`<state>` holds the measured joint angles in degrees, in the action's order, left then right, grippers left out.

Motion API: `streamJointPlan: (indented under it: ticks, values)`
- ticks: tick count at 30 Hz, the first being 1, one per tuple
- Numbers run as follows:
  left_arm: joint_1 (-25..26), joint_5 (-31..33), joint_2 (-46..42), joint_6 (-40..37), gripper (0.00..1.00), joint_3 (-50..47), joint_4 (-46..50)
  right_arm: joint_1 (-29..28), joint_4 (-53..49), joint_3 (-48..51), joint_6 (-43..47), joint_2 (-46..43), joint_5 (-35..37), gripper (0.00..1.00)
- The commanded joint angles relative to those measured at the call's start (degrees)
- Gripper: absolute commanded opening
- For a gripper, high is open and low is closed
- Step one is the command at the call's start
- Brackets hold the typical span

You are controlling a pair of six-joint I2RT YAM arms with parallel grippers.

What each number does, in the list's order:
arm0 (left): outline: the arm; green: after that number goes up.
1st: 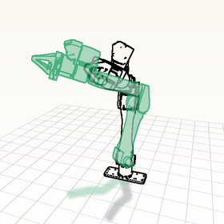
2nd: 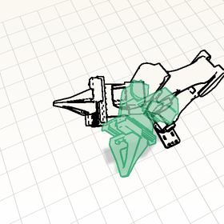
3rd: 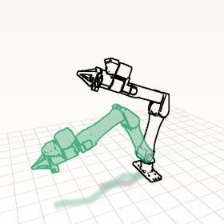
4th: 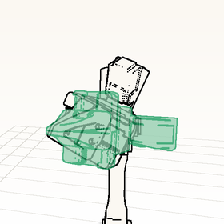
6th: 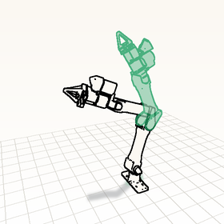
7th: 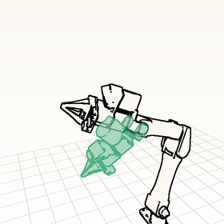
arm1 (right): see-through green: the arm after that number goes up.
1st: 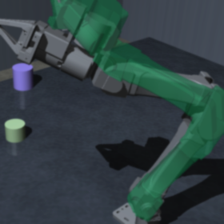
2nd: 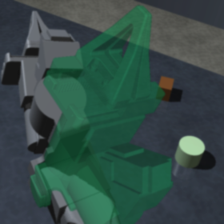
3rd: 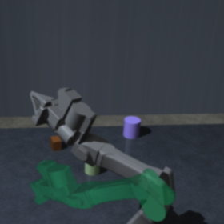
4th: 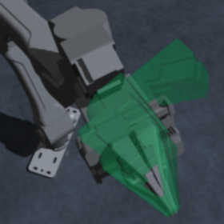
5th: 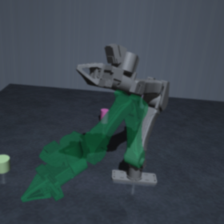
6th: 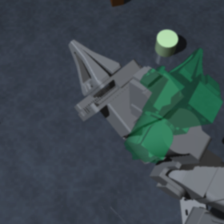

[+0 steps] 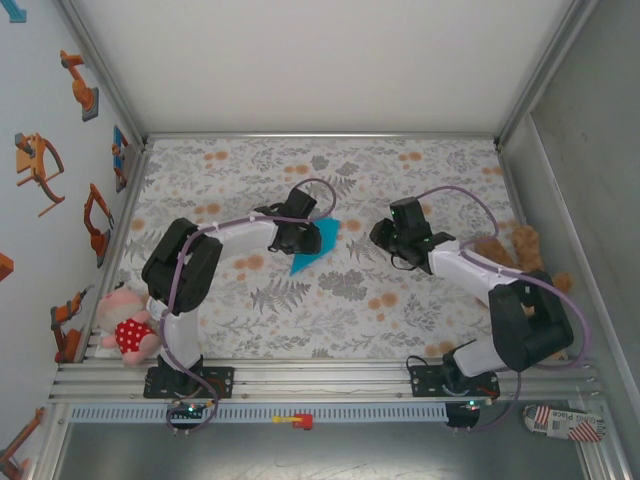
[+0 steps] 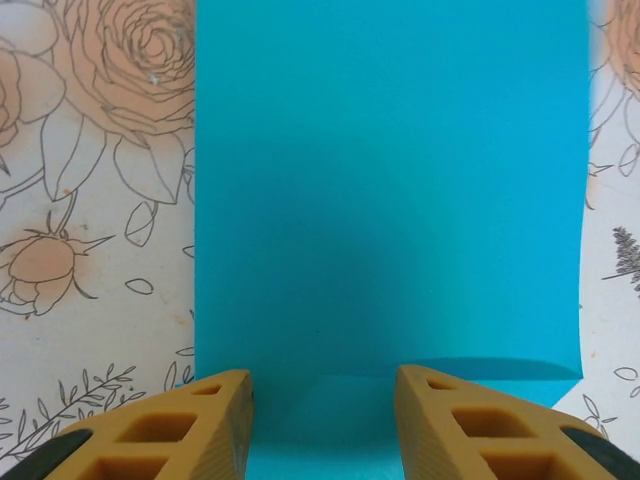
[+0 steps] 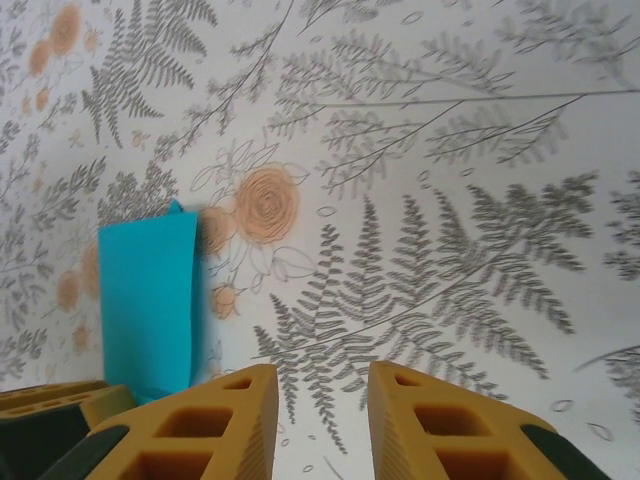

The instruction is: Fold a paper plane with a square sheet of paper (pick it up from the middle)

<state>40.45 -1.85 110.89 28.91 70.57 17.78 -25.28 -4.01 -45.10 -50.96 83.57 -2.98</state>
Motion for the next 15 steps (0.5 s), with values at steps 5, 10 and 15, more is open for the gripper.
streamJointPlan:
  ticks: [5, 10, 15]
  values:
    - [-2.98, -5.09, 0.17, 3.51, 0.39, -3.23, -3.53, -2.15, 5.24, -2.99, -1.98, 5.13, -8.36, 0.29]
    - [-3.61, -6.3, 0.48, 4.65, 0.37, -4.38, -3.93, -4.87, 10.11, -4.11, -6.96, 10.46, -13.02, 0.31]
    - [-4.49, -7.7, 0.29, 5.81, 0.36, -5.71, -4.69, -7.09, 19.76, -3.9, -13.99, 16.85, -17.63, 0.35]
